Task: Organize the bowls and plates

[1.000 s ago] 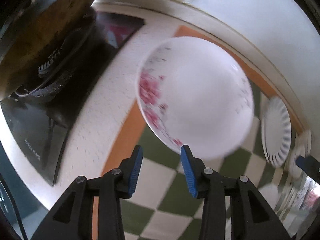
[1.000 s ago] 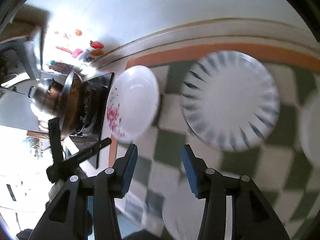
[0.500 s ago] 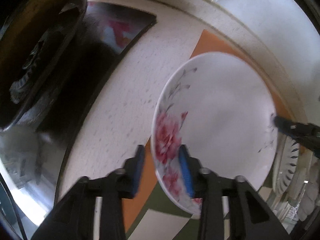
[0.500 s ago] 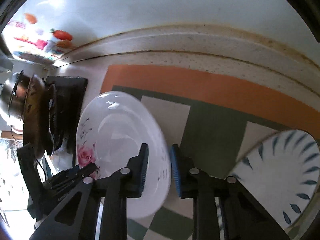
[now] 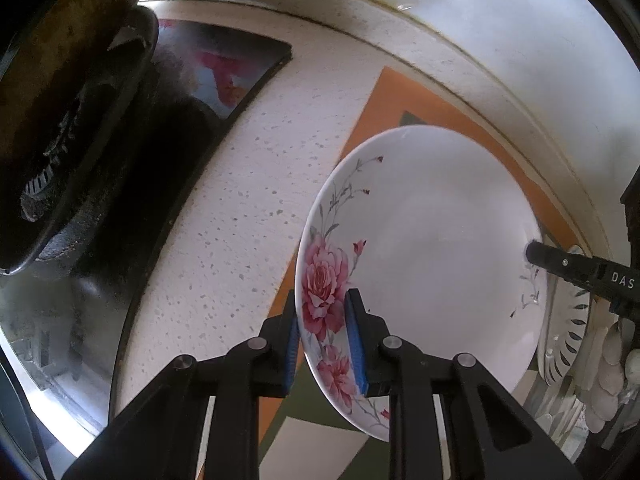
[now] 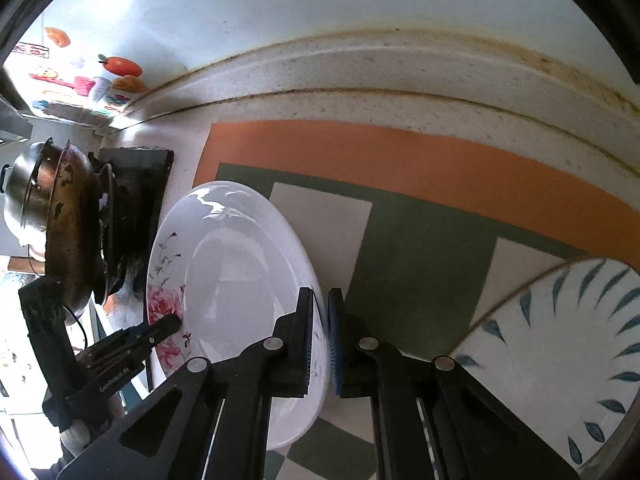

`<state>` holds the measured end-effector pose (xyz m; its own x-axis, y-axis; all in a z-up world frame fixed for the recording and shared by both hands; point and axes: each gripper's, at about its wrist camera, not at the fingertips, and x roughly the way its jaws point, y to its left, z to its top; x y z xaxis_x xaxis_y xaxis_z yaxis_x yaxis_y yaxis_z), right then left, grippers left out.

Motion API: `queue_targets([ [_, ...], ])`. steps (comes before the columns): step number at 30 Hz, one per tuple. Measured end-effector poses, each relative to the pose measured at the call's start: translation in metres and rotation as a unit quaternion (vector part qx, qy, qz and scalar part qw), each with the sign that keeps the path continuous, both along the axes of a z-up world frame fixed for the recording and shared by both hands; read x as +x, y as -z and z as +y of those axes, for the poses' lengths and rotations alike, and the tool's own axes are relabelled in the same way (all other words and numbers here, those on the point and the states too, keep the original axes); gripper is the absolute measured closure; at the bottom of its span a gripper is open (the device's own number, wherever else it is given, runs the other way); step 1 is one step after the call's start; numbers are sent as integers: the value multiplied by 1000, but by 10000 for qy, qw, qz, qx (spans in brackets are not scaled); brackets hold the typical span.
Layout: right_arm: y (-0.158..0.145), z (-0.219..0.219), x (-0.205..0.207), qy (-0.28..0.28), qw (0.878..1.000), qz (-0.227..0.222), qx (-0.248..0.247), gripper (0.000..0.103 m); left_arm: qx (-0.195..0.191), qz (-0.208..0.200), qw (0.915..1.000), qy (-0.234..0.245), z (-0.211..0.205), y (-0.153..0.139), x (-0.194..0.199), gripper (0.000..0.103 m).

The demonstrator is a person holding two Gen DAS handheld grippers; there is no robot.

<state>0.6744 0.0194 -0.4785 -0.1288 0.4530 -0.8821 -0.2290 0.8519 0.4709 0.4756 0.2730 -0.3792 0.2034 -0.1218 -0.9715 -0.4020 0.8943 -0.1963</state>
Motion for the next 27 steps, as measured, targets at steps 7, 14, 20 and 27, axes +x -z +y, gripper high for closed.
queue_targets([
  [7, -22, -29, -19, 138, 9996, -179, 138, 95, 58, -116, 9996, 233, -16, -14, -6, 84],
  [14, -59, -79, -56, 335, 9982, -377, 317, 95, 53, -294, 9983, 501, -51, -42, -23, 84],
  [20, -82, -134, -93, 631, 9964, -463, 335, 95, 50, -403, 9963, 751, -99, -65, -33, 84],
  [27, -93, -204, -143, 971, 9935, -540, 255, 95, -79, -317, 9928, 1157, -160, -69, -57, 84],
])
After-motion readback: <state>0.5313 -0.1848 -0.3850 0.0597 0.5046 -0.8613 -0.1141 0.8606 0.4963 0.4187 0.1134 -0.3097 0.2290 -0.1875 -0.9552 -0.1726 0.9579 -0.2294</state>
